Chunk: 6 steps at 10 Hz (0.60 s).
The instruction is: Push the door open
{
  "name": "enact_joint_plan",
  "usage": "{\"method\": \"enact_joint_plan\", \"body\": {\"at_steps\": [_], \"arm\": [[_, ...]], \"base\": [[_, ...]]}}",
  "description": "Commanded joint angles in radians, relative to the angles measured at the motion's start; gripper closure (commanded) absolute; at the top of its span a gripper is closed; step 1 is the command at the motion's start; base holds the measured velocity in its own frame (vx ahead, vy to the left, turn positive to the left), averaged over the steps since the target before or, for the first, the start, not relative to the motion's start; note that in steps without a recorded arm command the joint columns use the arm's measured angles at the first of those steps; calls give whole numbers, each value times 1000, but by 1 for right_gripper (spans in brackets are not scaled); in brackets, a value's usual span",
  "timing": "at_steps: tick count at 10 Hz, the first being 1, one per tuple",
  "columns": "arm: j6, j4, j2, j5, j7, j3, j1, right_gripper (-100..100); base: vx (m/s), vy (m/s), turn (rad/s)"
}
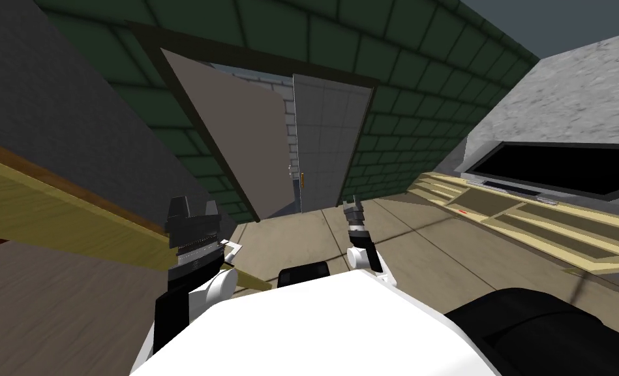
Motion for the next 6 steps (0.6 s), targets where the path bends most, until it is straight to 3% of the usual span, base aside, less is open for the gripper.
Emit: {"method": "enact_joint_plan", "body": {"at_steps": [1,6], "arm": [[-20,26,-3,-22,-30,8,1,-100],[-80,133,-14,-101,-130,26,-18,-100]], "base": [[149,-53,150],[131,-42,167]]}}
